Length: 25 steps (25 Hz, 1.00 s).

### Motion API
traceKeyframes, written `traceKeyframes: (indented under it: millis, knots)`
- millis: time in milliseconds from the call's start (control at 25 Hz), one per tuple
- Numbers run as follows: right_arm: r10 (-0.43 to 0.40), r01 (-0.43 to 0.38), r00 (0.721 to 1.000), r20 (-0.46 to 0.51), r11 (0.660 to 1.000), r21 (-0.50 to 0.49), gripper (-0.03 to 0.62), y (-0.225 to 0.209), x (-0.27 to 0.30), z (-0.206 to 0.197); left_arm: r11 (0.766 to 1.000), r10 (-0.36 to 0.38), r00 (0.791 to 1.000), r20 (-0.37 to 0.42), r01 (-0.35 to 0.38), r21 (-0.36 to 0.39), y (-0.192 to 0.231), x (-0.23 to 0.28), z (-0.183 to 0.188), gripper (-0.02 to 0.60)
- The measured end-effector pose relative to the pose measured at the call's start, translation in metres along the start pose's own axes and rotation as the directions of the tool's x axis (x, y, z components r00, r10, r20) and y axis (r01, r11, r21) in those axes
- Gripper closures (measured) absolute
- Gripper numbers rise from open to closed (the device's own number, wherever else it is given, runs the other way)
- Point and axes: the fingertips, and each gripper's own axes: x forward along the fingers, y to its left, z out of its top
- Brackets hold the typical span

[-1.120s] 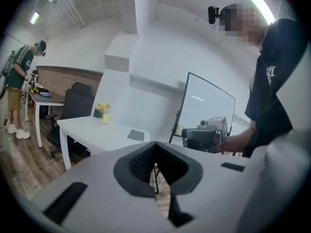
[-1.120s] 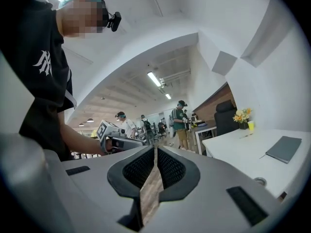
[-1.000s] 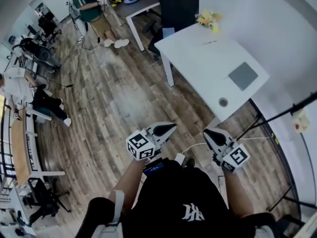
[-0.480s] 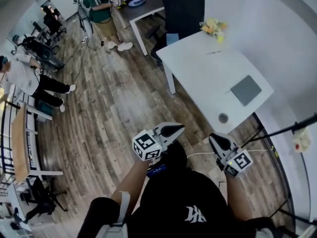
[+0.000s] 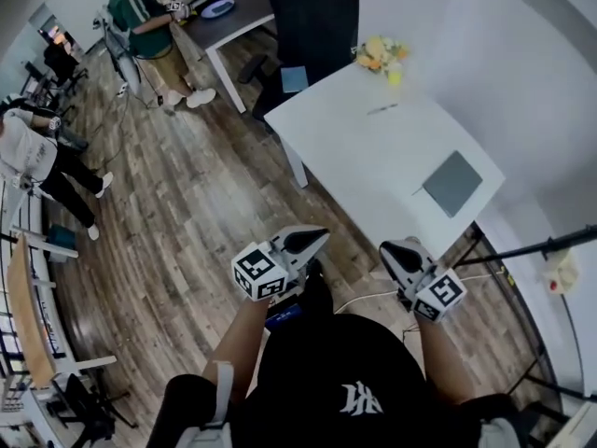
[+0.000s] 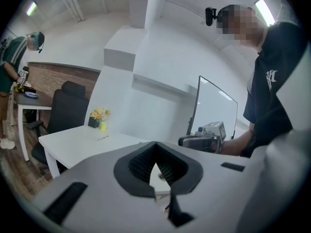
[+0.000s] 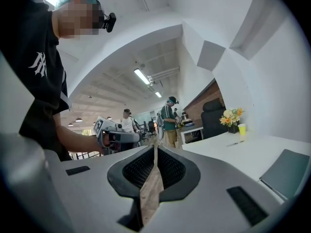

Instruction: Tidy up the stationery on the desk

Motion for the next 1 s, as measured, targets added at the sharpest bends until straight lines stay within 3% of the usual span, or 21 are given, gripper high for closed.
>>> traceKeyframes:
  millis: [320, 600, 800, 1000]
  knots:
    - [-0.104, 0.104, 0.995, 0.011, 0.995, -0.013, 0.549, -0.048, 0.085, 0.026, 0.996, -0.084, 0.996, -0.020, 0.084, 0.007, 0.101, 0.008, 0.031, 0.581]
    - [-0.229, 0.229, 0.973, -0.022, 0.973, -0.035, 0.549, -0.087, 0.120, 0.033, 0.988, -0.157, 0.987, -0.040, 0.157, -0.010, 0.181, 0.032, 0.038, 0.581]
    - [-0.324, 0.323, 0.945, -0.045, 0.946, -0.026, 0.549, -0.112, 0.106, 0.027, 0.976, -0.218, 0.972, -0.087, 0.216, -0.038, 0.209, 0.070, 0.033, 0.581]
    - [-0.372, 0.374, 0.925, -0.074, 0.927, 0.005, 0.549, -0.128, 0.091, 0.018, 0.952, -0.304, 0.945, -0.120, 0.297, -0.071, 0.205, 0.100, 0.026, 0.581]
